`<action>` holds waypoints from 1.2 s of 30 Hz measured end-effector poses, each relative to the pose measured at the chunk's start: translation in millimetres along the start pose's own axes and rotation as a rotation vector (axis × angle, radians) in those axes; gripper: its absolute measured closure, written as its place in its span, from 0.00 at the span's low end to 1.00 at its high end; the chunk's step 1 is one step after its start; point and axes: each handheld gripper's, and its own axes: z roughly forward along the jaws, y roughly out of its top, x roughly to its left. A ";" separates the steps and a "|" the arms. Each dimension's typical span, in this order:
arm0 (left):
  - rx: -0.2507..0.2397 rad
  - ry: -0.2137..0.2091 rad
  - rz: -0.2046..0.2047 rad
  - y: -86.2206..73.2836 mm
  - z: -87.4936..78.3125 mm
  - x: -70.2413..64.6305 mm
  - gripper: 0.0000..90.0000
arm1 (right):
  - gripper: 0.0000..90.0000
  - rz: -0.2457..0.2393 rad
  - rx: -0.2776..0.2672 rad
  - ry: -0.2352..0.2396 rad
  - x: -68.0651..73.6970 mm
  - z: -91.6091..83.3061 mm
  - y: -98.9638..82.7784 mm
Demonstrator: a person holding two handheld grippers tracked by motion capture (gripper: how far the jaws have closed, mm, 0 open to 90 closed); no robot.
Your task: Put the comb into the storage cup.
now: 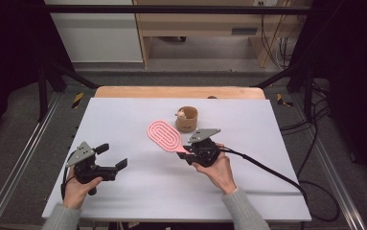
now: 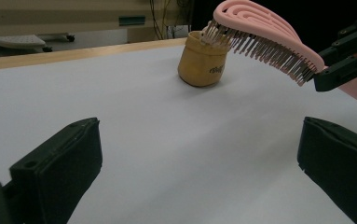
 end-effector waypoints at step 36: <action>-0.025 -0.052 -0.013 43.0 24.0 -35.6 0.00 | 0.77 -0.015 -0.079 -0.003 5.2 -13.7 0.0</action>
